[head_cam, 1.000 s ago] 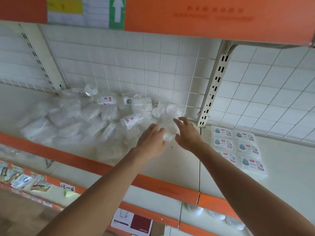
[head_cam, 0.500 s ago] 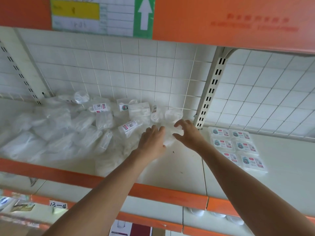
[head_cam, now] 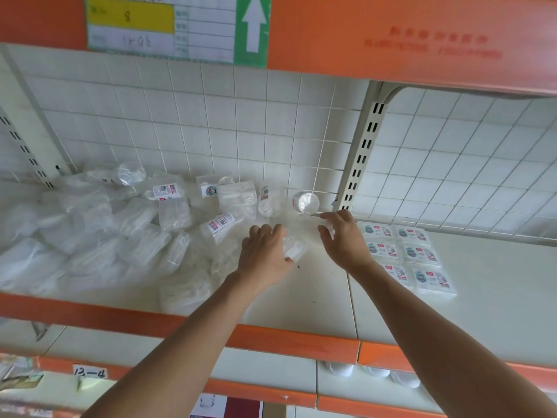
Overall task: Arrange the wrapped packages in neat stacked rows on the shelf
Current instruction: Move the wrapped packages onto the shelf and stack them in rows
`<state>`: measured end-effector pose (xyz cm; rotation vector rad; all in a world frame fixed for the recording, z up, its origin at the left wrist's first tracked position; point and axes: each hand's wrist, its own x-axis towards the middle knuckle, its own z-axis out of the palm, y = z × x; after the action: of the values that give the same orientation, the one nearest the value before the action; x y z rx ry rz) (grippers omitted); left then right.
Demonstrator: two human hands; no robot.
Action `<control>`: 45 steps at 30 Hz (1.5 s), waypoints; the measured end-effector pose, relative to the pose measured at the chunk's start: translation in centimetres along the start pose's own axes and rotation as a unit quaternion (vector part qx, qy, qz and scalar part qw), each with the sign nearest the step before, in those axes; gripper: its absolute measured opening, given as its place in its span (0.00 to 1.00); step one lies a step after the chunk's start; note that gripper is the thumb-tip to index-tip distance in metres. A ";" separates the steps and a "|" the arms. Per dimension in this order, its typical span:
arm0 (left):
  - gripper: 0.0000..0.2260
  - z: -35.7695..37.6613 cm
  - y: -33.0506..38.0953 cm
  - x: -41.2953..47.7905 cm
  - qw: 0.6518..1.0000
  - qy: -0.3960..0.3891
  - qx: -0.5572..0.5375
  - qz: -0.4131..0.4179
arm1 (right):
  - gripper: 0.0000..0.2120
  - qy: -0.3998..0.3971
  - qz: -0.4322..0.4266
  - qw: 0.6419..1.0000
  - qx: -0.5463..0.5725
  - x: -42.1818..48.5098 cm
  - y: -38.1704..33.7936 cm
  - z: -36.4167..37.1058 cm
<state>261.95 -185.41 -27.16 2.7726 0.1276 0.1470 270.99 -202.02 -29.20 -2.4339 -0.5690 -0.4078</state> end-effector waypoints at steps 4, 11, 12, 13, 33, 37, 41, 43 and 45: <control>0.20 0.4 0.9 0.3 1.000 0.009 -0.007 0.009 | 0.13 0.026 0.010 1.000 -0.001 -0.6 0.5 -1.1; 0.18 1.6 2.5 0.2 0.999 0.012 -0.017 0.032 | 0.10 0.053 0.037 0.998 -0.004 -2.4 1.8 -2.9; 0.18 1.7 2.7 0.1 0.999 0.011 -0.018 0.034 | 0.10 0.055 0.042 0.998 -0.006 -2.6 2.1 -3.0; 0.18 1.9 2.8 0.1 0.999 0.011 -0.018 0.036 | 0.10 0.057 0.050 0.997 -0.007 -2.8 2.3 -3.1; 0.17 5.0 13.7 0.5 0.988 0.058 -0.080 0.121 | 0.09 0.161 0.229 0.960 0.021 -8.1 11.3 -13.0; 0.16 6.7 18.2 0.3 0.985 0.061 -0.097 0.131 | 0.09 0.160 0.263 0.951 0.009 -10.0 15.5 -15.9; 0.19 8.7 21.9 -0.2 0.981 0.059 -0.106 0.151 | 0.11 0.125 0.294 0.947 -0.013 -11.2 18.7 -17.7; 0.21 9.5 23.4 -0.4 0.980 0.058 -0.115 0.154 | 0.10 0.103 0.304 0.947 -0.031 -11.7 20.1 -18.2; 0.22 10.3 24.5 -0.7 0.979 0.064 -0.120 0.150 | 0.11 0.077 0.309 0.947 -0.046 -12.1 21.4 -18.5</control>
<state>264.16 -211.91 -27.97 2.5240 -0.2624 0.3908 268.15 -232.66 -30.25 -2.4783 0.2930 -0.3540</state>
